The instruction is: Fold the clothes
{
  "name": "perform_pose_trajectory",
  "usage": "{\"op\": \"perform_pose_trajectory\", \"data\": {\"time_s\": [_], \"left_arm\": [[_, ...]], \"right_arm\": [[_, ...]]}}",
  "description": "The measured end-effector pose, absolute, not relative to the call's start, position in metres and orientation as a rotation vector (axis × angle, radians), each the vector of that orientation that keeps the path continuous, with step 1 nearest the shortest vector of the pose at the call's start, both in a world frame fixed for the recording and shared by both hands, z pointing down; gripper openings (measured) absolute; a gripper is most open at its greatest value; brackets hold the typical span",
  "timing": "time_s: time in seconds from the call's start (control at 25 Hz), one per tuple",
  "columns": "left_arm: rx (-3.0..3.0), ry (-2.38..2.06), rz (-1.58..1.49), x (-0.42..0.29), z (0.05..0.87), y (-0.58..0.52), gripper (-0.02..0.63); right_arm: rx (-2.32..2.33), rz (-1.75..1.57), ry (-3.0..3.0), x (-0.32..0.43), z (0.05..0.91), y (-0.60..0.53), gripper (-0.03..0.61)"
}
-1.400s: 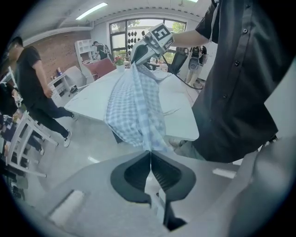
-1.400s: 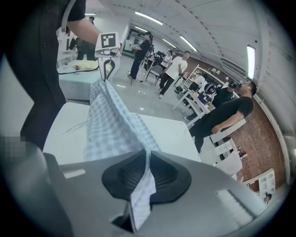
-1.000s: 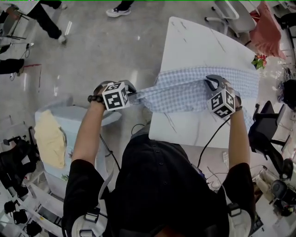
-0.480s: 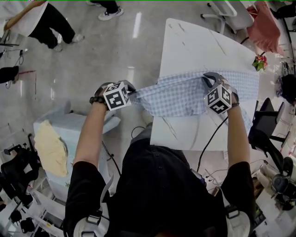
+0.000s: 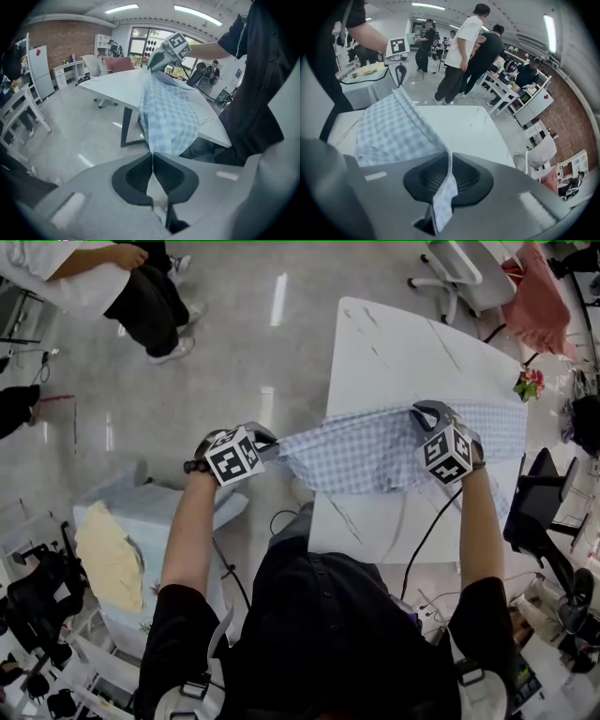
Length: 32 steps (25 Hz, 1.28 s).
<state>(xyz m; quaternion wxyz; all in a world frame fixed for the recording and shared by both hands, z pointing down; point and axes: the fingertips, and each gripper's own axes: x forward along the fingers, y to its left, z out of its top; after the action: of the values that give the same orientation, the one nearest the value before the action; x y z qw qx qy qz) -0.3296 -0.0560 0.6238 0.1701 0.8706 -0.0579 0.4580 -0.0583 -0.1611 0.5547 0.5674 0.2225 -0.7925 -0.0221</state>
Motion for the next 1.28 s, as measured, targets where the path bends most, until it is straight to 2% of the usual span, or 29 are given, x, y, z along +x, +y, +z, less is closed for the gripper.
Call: {"op": "perform_pose_trajectory", "data": {"time_s": [0.44, 0.52, 0.68, 0.88, 0.96, 1.28], "left_arm": [[2.396, -0.475, 1.384, -0.345, 0.654, -0.096, 0.027], [2.386, -0.564, 1.378, -0.353, 0.654, -0.107, 0.015], [2.405, -0.618, 1.348, -0.355, 0.649, -0.112, 0.015], [2.437, -0.616, 1.342, -0.348, 0.641, -0.105, 0.015], [2.441, -0.623, 1.341, -0.346, 0.638, -0.101, 0.015], [2.481, -0.642, 1.334, -0.327, 0.617, -0.077, 0.016]], "right_arm": [[0.565, 0.021, -1.798, -0.054, 0.59, -0.174, 0.031], [0.568, 0.044, -1.789, -0.053, 0.592, -0.174, 0.055], [0.536, 0.092, -1.784, -0.053, 0.593, -0.166, 0.155], [0.508, 0.115, -1.801, -0.053, 0.587, -0.154, 0.194], [0.479, 0.123, -1.786, -0.051, 0.588, -0.146, 0.234], [0.535, 0.059, -1.844, -0.05, 0.573, -0.124, 0.238]]}}
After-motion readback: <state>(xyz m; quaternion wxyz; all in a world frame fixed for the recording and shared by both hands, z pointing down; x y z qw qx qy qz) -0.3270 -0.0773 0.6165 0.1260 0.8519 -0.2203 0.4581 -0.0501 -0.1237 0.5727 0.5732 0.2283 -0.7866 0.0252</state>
